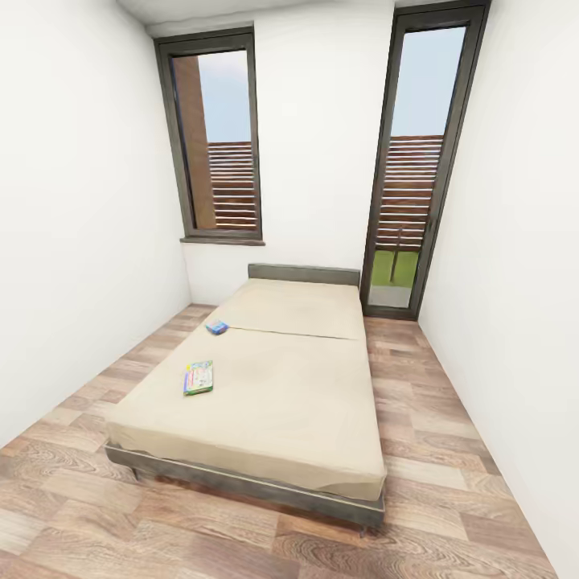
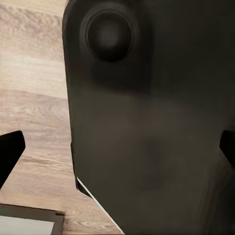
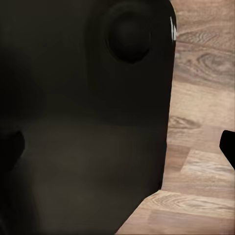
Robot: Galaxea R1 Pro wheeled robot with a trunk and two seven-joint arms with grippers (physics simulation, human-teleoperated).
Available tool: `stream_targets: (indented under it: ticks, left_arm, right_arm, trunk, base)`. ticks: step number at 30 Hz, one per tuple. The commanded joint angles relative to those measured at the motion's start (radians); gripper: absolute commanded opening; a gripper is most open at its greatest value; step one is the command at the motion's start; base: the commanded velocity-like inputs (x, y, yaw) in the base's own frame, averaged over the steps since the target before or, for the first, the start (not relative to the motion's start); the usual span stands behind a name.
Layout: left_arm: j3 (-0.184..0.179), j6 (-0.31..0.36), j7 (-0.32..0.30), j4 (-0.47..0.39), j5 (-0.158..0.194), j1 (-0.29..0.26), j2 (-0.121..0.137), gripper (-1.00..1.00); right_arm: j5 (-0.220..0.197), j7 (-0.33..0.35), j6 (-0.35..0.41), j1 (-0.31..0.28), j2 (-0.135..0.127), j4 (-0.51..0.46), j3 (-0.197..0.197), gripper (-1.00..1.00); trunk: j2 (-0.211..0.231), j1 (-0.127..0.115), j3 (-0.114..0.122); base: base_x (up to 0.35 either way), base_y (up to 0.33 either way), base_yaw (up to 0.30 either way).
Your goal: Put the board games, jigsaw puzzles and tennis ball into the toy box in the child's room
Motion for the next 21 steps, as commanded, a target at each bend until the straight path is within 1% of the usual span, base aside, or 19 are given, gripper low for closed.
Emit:
stream_targets:
  ticks: [1,4,8,12,21]
  left_arm:
    - [-0.003,-0.004,-0.002,-0.002,-0.002,0.000,-0.006,1.00]
    - [-0.004,-0.004,-0.002,-0.002,-0.003,0.001,-0.019,1.00]
    - [-0.004,-0.004,-0.002,-0.002,-0.005,0.001,-0.019,1.00]
    - [-0.004,-0.004,-0.002,-0.002,-0.003,0.001,-0.018,1.00]
    - [-0.006,-0.004,-0.002,-0.002,-0.006,0.001,-0.014,1.00]
  right_arm:
    - [0.006,-0.006,0.005,0.001,0.006,0.002,-0.006,1.00]
    - [0.008,-0.006,0.005,0.000,0.022,0.002,-0.009,1.00]
    - [0.008,-0.005,0.005,0.001,0.023,0.002,-0.009,1.00]
    - [0.006,-0.005,0.006,0.001,0.039,0.002,-0.010,1.00]
    - [0.005,-0.005,0.005,0.000,0.047,0.002,-0.010,1.00]
  trunk:
    - [0.000,0.000,0.000]
    - [0.000,0.000,0.000]
    - [0.000,0.000,0.000]
    - [0.000,0.000,0.000]
    - [0.000,0.000,0.000]
  base:
    - [0.000,0.000,0.000]
    - [0.000,0.000,0.000]
    - [0.000,0.000,0.000]
    - [0.000,0.000,0.000]
    - [0.000,0.000,0.000]
